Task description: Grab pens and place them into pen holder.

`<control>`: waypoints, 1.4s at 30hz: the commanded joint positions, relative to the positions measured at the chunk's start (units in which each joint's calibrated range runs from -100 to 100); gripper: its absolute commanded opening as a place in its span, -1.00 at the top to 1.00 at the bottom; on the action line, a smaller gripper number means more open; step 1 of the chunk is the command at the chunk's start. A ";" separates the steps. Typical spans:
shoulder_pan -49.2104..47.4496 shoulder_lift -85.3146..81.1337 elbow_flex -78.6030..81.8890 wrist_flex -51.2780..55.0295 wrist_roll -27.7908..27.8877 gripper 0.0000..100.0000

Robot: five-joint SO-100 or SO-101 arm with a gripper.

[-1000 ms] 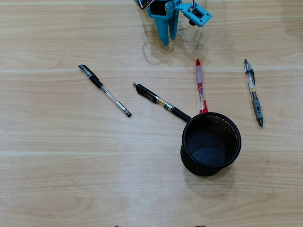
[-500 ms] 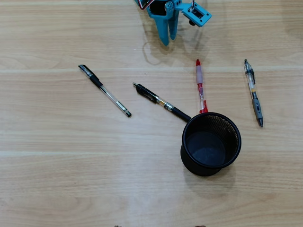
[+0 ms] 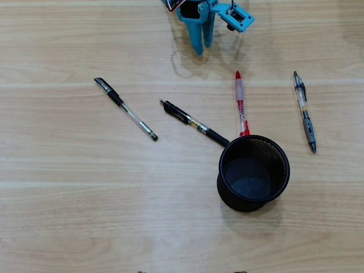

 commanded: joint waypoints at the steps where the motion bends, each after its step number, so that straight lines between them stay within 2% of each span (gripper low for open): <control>1: 0.39 0.34 0.28 1.95 0.05 0.75; 10: 0.07 6.08 -1.26 -0.46 0.05 0.74; 14: 1.60 23.33 -11.31 -10.26 0.05 0.74; 18: 7.65 48.60 -34.94 -14.21 0.10 0.72; 24: 19.34 84.36 -72.61 -3.04 0.62 0.40; 30: 27.08 110.99 -100.13 3.32 3.50 0.38; 34: 31.36 121.38 -111.45 6.59 4.39 0.39; 42: 34.26 134.49 -118.33 8.82 7.42 0.39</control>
